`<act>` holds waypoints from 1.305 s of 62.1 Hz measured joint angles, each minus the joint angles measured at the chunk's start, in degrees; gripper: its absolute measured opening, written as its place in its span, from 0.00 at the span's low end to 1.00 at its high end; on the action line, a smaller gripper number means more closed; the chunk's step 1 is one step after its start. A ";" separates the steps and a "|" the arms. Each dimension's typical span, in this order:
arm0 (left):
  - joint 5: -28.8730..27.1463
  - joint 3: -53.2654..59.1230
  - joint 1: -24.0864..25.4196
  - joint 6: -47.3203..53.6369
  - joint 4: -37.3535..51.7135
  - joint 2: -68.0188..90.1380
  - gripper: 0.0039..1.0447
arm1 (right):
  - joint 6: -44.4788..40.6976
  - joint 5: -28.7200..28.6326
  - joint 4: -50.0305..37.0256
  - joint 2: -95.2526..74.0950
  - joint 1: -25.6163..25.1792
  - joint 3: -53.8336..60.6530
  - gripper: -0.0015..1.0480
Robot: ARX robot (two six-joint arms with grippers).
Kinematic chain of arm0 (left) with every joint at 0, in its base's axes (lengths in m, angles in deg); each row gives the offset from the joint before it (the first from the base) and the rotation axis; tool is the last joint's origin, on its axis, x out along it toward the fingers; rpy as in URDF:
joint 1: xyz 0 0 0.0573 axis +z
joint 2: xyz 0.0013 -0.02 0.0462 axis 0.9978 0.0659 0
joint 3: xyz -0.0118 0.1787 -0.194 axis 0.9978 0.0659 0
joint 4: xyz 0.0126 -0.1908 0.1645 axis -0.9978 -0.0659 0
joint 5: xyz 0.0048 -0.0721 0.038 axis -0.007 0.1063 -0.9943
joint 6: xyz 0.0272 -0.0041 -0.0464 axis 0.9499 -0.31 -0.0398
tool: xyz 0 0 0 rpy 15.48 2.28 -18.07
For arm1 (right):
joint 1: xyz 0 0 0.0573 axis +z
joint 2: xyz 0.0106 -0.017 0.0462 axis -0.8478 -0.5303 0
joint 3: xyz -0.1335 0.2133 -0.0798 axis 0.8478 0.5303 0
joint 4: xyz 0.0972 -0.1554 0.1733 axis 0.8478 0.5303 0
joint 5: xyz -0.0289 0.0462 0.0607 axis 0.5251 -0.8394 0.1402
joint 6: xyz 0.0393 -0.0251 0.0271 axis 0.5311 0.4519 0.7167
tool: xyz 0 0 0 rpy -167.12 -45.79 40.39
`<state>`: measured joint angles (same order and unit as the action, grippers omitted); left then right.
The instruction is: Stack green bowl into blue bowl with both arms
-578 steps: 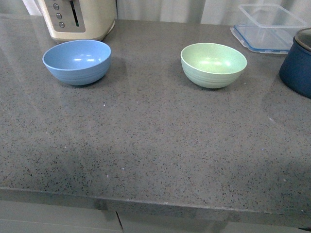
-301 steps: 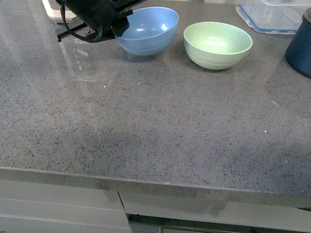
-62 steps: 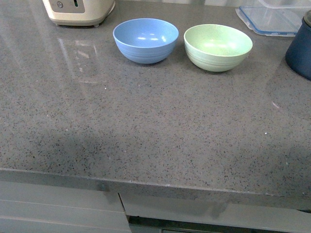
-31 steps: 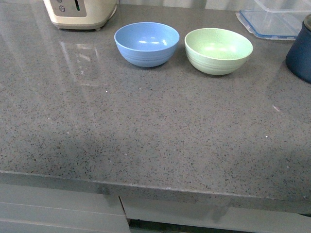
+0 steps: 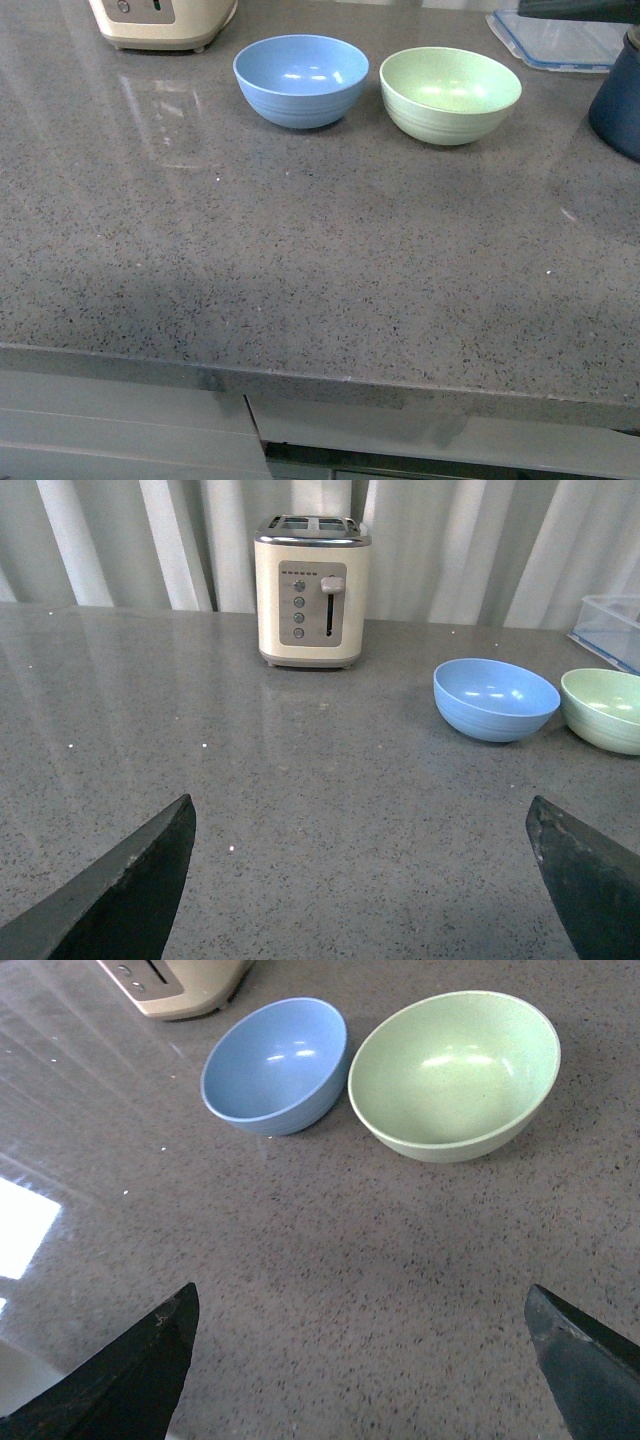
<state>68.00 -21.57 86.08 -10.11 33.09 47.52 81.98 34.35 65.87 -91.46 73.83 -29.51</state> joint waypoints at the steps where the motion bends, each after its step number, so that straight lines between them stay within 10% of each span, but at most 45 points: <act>1: -0.02 0.00 0.00 -0.02 0.00 0.00 0.94 | -0.31 0.48 -0.09 -1.57 0.02 -1.16 0.90; 81: -0.02 0.00 0.00 0.00 0.00 0.00 0.94 | -14.36 9.57 -4.96 -36.65 -8.24 -26.32 0.90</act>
<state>67.98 -21.57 86.08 -10.11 33.09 47.52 67.62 43.92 60.91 -128.11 65.59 -55.83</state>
